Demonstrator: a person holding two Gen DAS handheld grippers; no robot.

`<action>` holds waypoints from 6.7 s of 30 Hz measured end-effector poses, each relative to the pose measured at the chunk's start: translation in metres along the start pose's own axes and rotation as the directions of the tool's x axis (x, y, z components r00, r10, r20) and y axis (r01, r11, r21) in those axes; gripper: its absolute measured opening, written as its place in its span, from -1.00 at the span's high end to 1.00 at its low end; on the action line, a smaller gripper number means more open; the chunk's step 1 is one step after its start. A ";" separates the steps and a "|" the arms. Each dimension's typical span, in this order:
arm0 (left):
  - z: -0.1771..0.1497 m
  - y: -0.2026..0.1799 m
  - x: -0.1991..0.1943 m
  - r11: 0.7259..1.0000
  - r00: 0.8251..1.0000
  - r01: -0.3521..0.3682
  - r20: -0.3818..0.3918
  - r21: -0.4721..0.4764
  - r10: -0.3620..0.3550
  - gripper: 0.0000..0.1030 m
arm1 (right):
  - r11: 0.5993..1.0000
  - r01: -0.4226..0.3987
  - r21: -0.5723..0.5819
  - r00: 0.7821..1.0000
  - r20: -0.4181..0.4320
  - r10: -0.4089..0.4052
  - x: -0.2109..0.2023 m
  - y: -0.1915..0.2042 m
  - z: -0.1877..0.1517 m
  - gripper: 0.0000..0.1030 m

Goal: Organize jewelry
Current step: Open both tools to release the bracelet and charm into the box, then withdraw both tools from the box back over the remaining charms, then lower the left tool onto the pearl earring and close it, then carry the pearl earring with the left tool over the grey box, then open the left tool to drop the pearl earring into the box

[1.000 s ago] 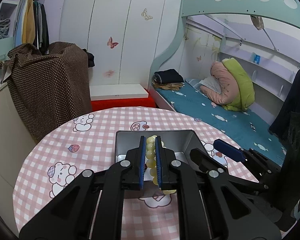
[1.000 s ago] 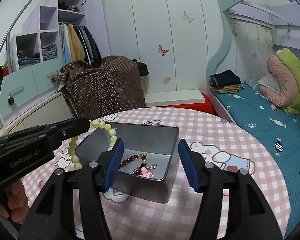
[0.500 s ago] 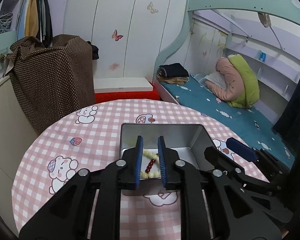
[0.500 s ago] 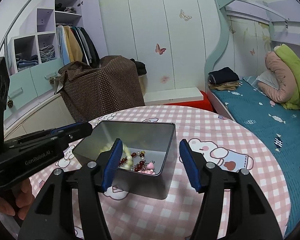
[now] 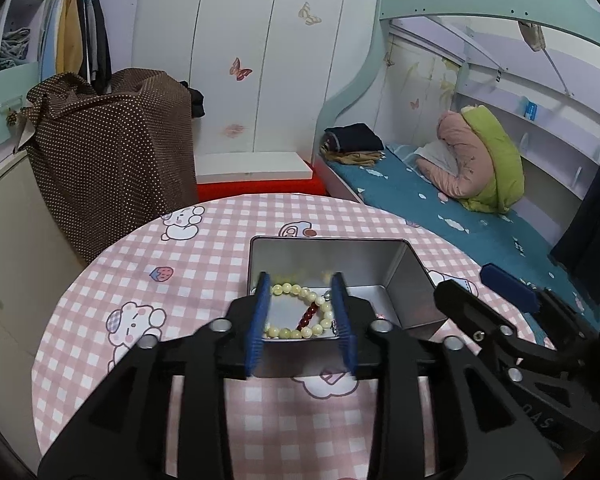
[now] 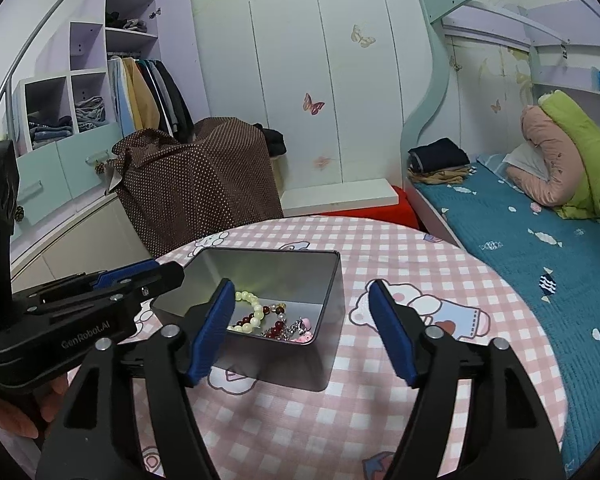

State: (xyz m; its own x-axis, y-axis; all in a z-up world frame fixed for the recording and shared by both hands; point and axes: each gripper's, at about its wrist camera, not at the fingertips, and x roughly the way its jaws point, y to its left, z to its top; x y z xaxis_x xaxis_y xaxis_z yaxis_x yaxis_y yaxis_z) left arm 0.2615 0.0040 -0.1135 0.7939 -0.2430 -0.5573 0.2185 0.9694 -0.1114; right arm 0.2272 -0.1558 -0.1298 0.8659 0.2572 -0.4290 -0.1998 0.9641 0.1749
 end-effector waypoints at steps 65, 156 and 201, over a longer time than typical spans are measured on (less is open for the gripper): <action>-0.117 -0.076 -0.052 0.984 0.969 0.107 -0.237 0.140 -0.071 0.14 | 0.991 0.106 0.079 0.989 -0.109 -0.097 -0.123 -0.036 -0.102 -0.82; -0.033 -0.025 -0.032 0.996 0.995 0.087 -0.054 0.020 -0.086 0.79 | 0.985 -0.058 -0.164 0.998 -0.009 0.057 -0.027 0.019 -0.006 0.79; -0.006 -0.012 0.025 1.000 0.999 0.016 -0.048 0.012 -0.016 0.46 | 0.996 -0.076 -0.036 0.996 -0.041 0.075 0.018 -0.012 0.001 0.18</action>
State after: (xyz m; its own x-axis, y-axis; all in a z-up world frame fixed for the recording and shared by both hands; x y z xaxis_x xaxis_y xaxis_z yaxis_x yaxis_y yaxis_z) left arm 0.2752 -0.0133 -0.1315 0.7622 -0.2563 -0.5945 0.2381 0.9649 -0.1107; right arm 0.2461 -0.1628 -0.1390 0.8290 0.3312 -0.4506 -0.2816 0.9434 0.1754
